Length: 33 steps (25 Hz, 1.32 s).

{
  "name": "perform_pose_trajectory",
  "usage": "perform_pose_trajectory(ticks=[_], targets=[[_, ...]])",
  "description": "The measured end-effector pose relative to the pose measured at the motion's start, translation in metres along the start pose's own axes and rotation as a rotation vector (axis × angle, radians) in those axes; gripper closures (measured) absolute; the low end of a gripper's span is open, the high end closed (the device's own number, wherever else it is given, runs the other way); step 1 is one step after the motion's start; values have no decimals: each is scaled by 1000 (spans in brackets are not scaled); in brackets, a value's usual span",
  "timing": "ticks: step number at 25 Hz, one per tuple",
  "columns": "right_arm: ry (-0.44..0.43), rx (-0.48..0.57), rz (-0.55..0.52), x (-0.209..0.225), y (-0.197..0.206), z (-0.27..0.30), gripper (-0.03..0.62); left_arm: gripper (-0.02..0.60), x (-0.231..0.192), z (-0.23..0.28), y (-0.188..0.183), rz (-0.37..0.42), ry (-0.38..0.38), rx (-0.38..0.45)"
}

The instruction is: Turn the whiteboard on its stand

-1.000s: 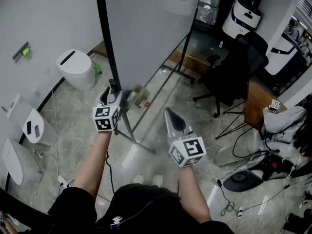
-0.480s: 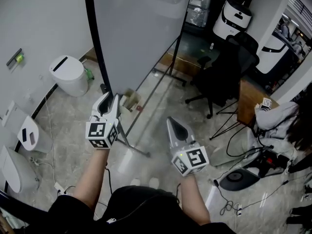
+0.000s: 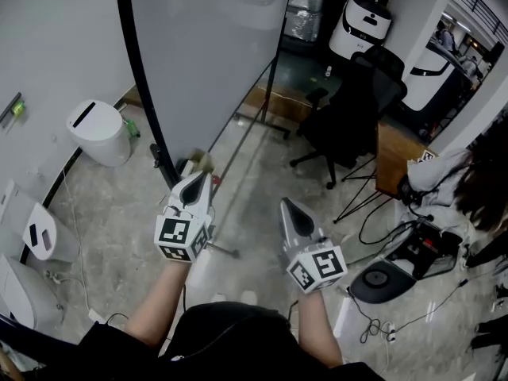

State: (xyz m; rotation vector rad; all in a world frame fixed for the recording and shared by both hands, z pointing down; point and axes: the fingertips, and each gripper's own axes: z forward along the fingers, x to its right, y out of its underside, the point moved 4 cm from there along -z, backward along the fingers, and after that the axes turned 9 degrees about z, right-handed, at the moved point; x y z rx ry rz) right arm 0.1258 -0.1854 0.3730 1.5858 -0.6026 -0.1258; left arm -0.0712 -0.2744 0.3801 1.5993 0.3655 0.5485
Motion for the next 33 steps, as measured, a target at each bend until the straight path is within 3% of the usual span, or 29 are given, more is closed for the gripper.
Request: perform_pose_trajectory(ticks=[11,33], targets=[[57,-17,-24,6,6,-19,586,577,52,-2,1,-35,138,46],[58,-41,-32,5,12,-14,586,577,44,0,13,-53,137,13]])
